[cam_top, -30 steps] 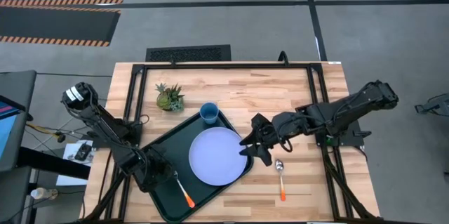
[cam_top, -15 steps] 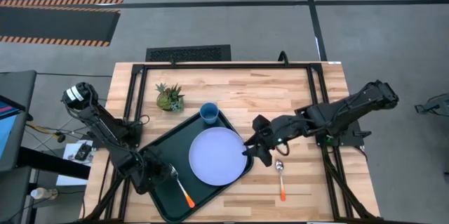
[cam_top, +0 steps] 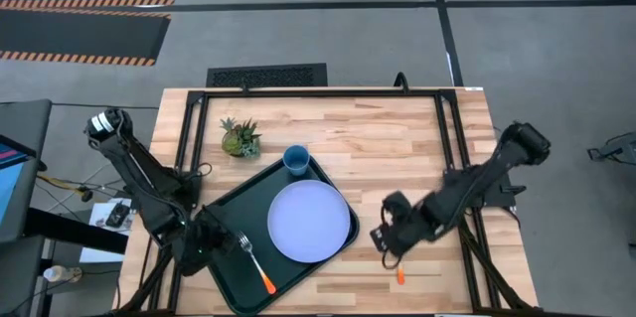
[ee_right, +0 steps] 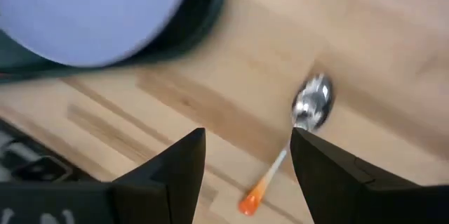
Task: Pick and place plate/cup/fork/spoon on tray
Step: Put the orange spoon on the black serving tray to the left of the orange fork
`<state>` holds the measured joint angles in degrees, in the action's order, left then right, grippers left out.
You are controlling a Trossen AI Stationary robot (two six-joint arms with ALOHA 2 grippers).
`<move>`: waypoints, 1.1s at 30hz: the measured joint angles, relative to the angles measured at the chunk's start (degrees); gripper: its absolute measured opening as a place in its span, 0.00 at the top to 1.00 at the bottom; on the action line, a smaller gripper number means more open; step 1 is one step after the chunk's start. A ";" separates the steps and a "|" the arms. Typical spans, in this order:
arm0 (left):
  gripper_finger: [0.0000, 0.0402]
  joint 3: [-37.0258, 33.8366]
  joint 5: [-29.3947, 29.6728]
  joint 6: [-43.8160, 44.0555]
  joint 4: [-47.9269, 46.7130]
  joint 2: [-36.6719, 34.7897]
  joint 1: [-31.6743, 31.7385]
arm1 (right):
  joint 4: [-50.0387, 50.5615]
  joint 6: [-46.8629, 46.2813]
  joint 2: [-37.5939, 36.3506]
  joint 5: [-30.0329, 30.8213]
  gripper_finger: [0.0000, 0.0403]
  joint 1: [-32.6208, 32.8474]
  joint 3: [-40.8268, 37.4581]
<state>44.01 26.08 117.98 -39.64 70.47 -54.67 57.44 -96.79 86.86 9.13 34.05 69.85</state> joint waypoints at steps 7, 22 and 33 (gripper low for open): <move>0.65 0.53 5.35 -5.18 -2.58 -3.00 3.45 | -1.23 -7.28 10.36 -5.27 0.42 3.83 0.01; 0.65 0.53 5.77 -11.49 -3.04 -3.42 7.54 | -6.49 -8.47 17.40 -10.87 0.42 3.97 -4.50; 0.65 0.52 6.72 -9.90 -3.34 -3.42 7.54 | -14.06 -8.86 17.01 -12.50 0.76 3.38 -9.51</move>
<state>44.53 32.81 108.08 -42.98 67.05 -47.13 43.38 -105.65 103.88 -3.37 37.43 60.34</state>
